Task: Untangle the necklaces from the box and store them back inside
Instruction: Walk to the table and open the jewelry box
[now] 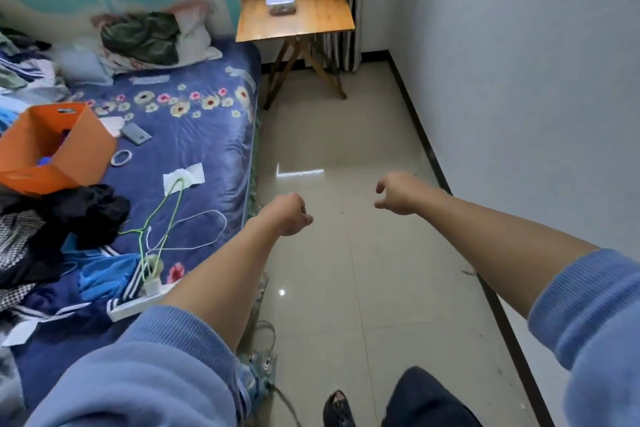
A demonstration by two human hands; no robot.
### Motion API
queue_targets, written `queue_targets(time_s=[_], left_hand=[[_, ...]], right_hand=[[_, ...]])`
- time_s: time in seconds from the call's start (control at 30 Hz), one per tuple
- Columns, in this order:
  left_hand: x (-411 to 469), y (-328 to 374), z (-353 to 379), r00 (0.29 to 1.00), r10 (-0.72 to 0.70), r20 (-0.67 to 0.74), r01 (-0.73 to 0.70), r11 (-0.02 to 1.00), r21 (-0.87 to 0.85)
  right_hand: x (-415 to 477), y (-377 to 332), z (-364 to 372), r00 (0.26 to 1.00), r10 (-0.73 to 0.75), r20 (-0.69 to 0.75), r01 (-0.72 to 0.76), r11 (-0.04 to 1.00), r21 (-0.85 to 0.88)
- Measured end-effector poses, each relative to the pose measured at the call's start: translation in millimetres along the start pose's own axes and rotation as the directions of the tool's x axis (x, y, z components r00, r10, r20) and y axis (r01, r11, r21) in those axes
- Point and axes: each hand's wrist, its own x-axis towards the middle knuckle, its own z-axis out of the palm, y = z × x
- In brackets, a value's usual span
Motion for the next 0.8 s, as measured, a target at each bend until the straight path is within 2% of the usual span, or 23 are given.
queue_targets(time_s=[0.3, 0.43, 0.8], left_hand=[[179.7, 17.1, -82.3, 0.999, -0.038, 0.017, 0.039, 0.999, -0.032], [252.8, 19.4, -124.5, 0.997, -0.080, 0.016, 0.081, 0.995, -0.065], [448.5, -40.1, -232.8, 0.989, -0.148, 0.010, 0.147, 0.977, -0.157]], right_hand=[[194.2, 21.6, -72.4, 0.998, 0.018, 0.054, -0.018, 1.000, 0.000], [284.8, 21.6, -110.4, 0.996, -0.019, 0.082, 0.021, 1.000, -0.022], [523.9, -45.7, -184.6, 0.986, -0.132, 0.101, 0.138, 0.989, -0.056]])
